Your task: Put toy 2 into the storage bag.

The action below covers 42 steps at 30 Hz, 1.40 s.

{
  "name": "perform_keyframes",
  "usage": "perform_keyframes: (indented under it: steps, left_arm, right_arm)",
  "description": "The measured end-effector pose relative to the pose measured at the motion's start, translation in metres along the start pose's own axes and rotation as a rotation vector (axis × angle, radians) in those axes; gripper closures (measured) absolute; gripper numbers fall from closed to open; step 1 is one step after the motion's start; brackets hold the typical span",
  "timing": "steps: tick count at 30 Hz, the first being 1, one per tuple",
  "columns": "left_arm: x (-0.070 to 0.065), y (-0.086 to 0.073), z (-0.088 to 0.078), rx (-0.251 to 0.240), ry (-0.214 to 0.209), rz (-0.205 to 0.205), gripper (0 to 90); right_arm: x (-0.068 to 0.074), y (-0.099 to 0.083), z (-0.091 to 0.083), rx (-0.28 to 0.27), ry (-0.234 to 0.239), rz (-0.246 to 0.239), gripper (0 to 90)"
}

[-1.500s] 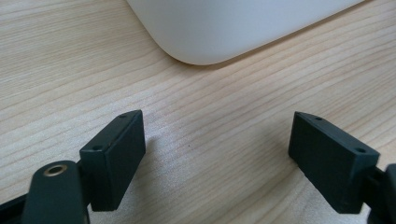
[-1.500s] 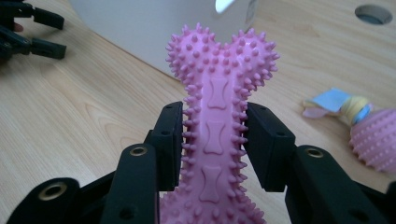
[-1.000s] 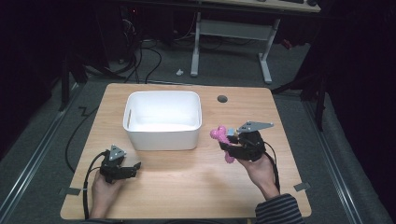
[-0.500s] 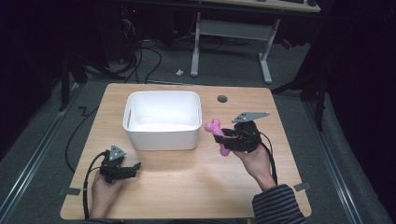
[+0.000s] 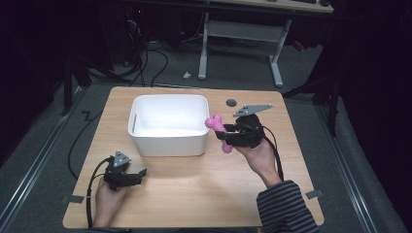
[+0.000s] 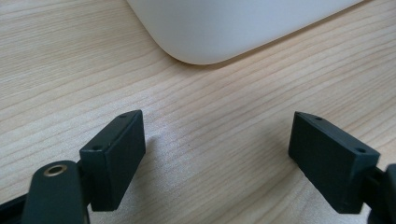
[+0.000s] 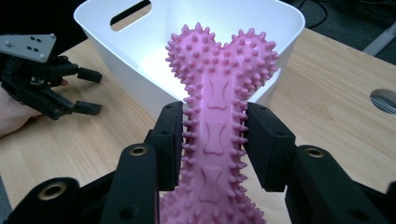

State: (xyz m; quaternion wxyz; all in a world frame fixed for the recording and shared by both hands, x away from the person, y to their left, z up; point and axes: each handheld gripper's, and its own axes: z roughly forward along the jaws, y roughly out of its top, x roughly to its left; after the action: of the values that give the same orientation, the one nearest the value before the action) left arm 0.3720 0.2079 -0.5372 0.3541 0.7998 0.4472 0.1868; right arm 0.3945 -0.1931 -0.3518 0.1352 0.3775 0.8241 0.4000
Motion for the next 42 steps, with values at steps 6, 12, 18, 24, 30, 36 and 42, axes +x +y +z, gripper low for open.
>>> perform_keyframes:
  steps: [6,12,18,24,30,36,42]
  left_arm:
    - [0.0,0.0,0.0,-0.001,0.001,0.0,19.1]
    - [0.0,0.0,0.0,-0.001,0.002,0.0,19.0]
    - [0.0,0.0,0.0,-0.002,0.0,-0.001,19.1]
    - [0.0,0.0,0.0,-0.002,0.001,-0.001,19.1]
    - [0.0,0.0,0.0,-0.002,0.001,-0.001,19.1]
    - [0.0,0.0,0.0,-0.002,0.002,-0.001,19.1]
    - [0.0,0.0,0.0,0.001,0.005,0.0,19.3]
  right_arm:
    - [0.0,0.013,0.009,0.003,0.028,-0.009,58.9]
    - [-0.001,0.023,0.019,0.013,0.052,-0.015,58.9]
    - [0.0,0.032,0.027,0.017,0.069,-0.02,58.9]
    - [0.0,0.043,0.032,0.022,0.081,-0.024,59.0]
    - [0.004,0.059,0.039,0.03,0.087,-0.043,59.0]
    - [0.008,0.069,0.044,0.038,0.102,-0.047,59.1]
    - [0.011,0.082,0.052,0.053,0.114,-0.07,59.3]
